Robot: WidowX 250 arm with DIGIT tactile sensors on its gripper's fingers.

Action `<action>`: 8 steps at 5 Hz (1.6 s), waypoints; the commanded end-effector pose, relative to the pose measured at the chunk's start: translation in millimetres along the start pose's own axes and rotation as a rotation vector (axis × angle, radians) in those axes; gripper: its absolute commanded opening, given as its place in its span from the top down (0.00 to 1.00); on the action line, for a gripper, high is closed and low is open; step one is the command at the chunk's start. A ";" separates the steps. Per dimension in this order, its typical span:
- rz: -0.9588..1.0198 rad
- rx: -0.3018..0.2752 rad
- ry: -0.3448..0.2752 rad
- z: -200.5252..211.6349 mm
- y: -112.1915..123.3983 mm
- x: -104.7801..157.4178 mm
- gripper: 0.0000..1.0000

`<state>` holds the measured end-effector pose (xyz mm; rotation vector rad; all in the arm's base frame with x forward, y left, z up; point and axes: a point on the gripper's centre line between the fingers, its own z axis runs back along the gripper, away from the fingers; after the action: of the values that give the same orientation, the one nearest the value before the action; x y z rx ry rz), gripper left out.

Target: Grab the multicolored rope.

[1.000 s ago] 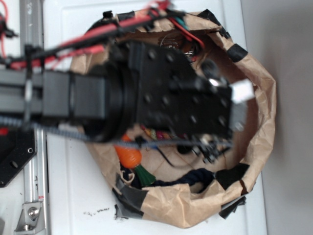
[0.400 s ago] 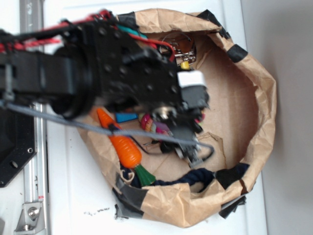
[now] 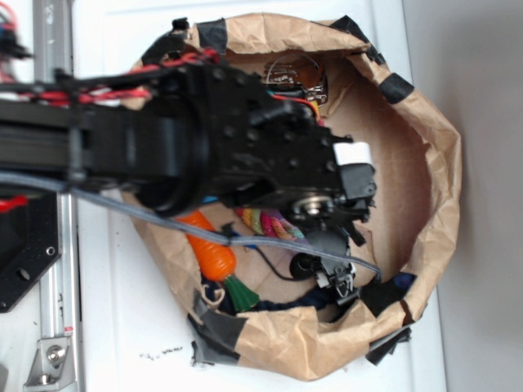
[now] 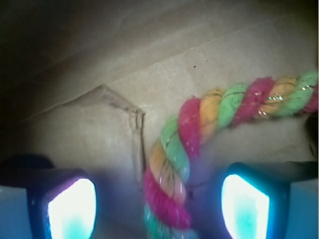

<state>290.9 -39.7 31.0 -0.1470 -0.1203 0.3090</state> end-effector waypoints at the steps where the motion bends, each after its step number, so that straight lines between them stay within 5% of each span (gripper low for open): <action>1: -0.003 0.017 0.049 -28.7 19.3 11.1 0.44; 2: -0.012 0.079 0.068 -23.8 27.9 8.9 1.00; 3: -0.013 0.075 0.033 -3.4 30.5 6.5 1.00; 4: -0.103 0.145 0.030 48.5 34.9 9.0 1.00; 5: -0.146 0.218 0.045 101.4 33.0 3.0 1.00; 6: -0.220 0.364 0.029 151.2 16.0 3.5 1.00; 7: -0.232 0.264 0.039 173.4 17.7 3.9 1.00; 8: -0.235 0.235 0.023 171.1 18.3 4.2 1.00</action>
<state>263.5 -10.7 179.2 0.1012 -0.0240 0.0705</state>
